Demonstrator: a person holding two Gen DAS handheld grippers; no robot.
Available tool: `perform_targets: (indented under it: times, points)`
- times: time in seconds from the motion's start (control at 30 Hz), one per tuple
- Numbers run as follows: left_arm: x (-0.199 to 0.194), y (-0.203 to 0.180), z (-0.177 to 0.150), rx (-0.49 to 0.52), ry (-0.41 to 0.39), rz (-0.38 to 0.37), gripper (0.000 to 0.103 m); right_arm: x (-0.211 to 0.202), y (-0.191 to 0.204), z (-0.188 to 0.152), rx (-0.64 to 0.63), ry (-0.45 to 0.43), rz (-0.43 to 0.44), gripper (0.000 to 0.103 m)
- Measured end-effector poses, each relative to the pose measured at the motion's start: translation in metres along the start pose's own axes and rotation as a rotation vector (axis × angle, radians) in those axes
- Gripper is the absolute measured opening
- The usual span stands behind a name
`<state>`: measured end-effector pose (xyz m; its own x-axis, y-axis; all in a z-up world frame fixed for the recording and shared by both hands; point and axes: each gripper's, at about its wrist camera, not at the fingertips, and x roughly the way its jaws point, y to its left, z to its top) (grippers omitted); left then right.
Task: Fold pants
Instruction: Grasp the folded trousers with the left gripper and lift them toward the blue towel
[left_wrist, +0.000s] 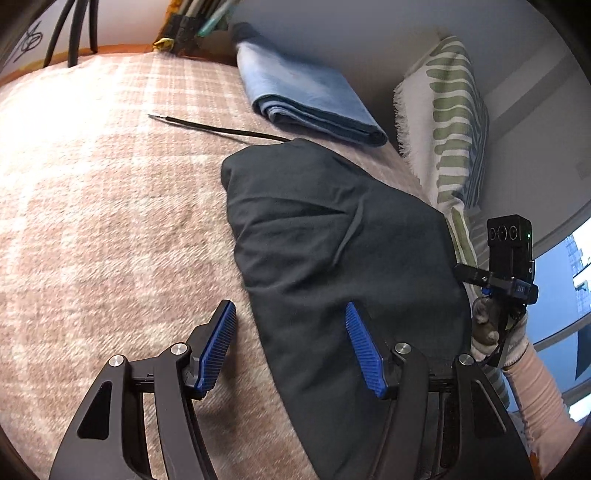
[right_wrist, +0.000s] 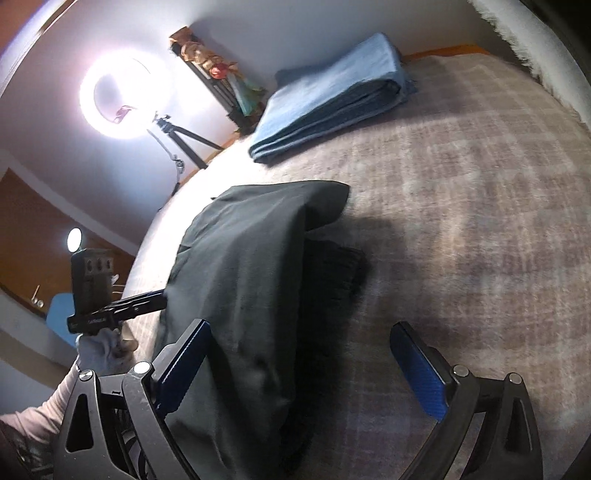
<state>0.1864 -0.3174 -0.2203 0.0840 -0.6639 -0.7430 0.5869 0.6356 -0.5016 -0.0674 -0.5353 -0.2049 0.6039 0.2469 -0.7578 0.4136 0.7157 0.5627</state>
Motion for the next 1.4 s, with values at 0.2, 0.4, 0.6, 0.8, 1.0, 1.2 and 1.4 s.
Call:
perform_targets:
  times: [0.2, 0.4, 0.6, 0.8, 1.0, 1.2, 1.4]
  points:
    - [0.008, -0.001, 0.004, 0.001, -0.011, -0.038, 0.059, 0.018, 0.013, -0.001, -0.028, 0.024, 0.069, 0.076]
    - [0.018, 0.002, 0.010, -0.042, -0.027, -0.042, 0.026, 0.025, 0.018, 0.002, -0.007, 0.017, 0.050, 0.051]
    - [0.015, -0.009, 0.008, -0.010, -0.057, -0.009, 0.011, 0.017, 0.039, -0.002, -0.049, -0.002, -0.059, 0.041]
    - [-0.001, -0.028, 0.012, 0.062, -0.097, 0.020, 0.010, 0.003, 0.064, -0.001, -0.096, -0.039, -0.125, 0.038]
    - [-0.024, -0.046, 0.023, 0.131, -0.163, 0.032, 0.009, -0.013, 0.085, 0.007, -0.131, -0.094, -0.161, 0.037]
    - [-0.039, -0.064, 0.051, 0.197, -0.211, 0.045, 0.009, -0.034, 0.099, 0.035, -0.161, -0.159, -0.171, 0.037]
    - [-0.048, -0.085, 0.099, 0.272, -0.271, 0.071, 0.009, -0.047, 0.108, 0.084, -0.192, -0.227, -0.202, 0.037]
